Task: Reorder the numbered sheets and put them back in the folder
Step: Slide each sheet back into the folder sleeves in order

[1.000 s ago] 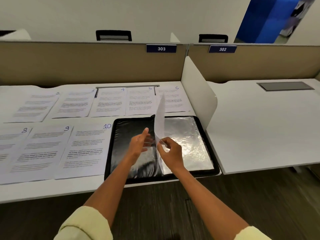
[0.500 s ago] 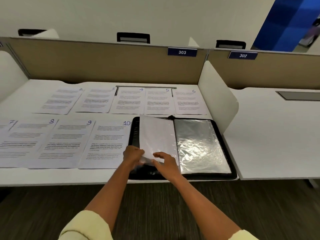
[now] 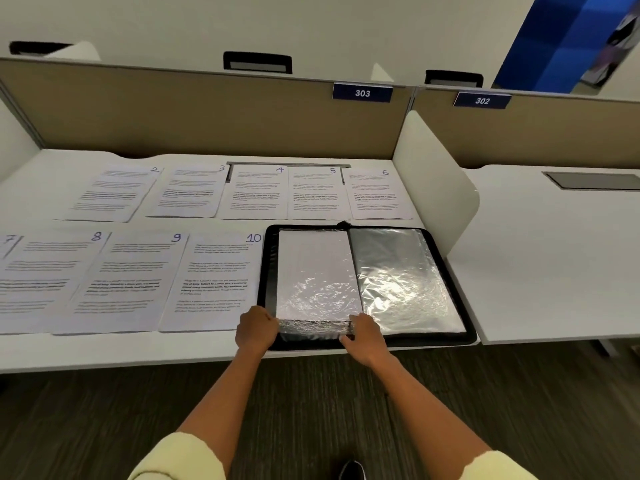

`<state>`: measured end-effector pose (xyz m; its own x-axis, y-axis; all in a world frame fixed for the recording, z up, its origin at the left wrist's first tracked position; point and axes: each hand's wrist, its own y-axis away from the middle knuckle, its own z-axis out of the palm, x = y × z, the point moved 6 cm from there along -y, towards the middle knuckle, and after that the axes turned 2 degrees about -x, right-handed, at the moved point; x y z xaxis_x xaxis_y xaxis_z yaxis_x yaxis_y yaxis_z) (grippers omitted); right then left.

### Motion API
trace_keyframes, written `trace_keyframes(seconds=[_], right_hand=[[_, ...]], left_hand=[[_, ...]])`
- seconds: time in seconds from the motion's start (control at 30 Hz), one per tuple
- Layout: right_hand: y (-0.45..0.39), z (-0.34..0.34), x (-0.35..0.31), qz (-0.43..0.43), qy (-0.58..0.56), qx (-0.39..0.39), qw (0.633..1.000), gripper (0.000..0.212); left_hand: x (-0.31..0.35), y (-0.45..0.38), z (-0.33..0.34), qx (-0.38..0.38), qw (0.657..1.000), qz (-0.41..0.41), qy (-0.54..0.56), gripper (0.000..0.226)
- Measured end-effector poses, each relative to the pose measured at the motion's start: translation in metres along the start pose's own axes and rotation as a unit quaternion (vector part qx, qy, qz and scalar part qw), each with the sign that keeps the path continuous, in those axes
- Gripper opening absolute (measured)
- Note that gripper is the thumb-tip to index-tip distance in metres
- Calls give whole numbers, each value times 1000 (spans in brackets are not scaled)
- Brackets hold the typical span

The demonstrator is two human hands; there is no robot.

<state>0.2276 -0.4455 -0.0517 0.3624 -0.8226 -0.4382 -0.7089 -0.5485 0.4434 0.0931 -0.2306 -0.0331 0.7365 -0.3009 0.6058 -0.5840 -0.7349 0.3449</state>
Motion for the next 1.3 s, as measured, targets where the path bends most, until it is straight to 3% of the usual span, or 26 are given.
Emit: trace_keyframes(seconds=[0.17,0.3,0.4,0.53,0.6,0.67,0.73,0.9,0.97,1.13,1.3], right_hand=[[-8,-14,-3,3,28,62,998,42],[-25,-27,-7,-9,10,108,994,47],[-48,-28,-12,-42,23,100,994,57],[-80,-25,-19,-76,71,93,990,66],[-90,-20,-20,-71,79,83,991,62],[-97,-22,-23,-81,72,133,985,45],[-102,-28,-29,-82,90,208,971,27],[-123,-49,-53,-100,107,266,953,22],[-135,-53,-67,-133,82,277,948,28],[-162,-51,-113,-178,54,235,954,68],[-185,-37,-170,-222,80,171,956,84]], left_hand=[[16,1,14,41,986,125,-98,36],[38,-8,39,-38,961,223,-158,64],[51,-15,54,-73,938,263,-212,69],[57,-29,58,-73,920,268,-276,69],[54,-37,59,-67,910,259,-317,71],[48,-44,57,-62,906,254,-331,85],[45,-47,55,-46,908,259,-327,85],[41,-54,44,-29,931,247,-267,77],[38,-62,34,-10,937,232,-261,78],[23,-91,-6,40,949,203,-238,77],[-8,-122,-58,94,954,155,-239,83]])
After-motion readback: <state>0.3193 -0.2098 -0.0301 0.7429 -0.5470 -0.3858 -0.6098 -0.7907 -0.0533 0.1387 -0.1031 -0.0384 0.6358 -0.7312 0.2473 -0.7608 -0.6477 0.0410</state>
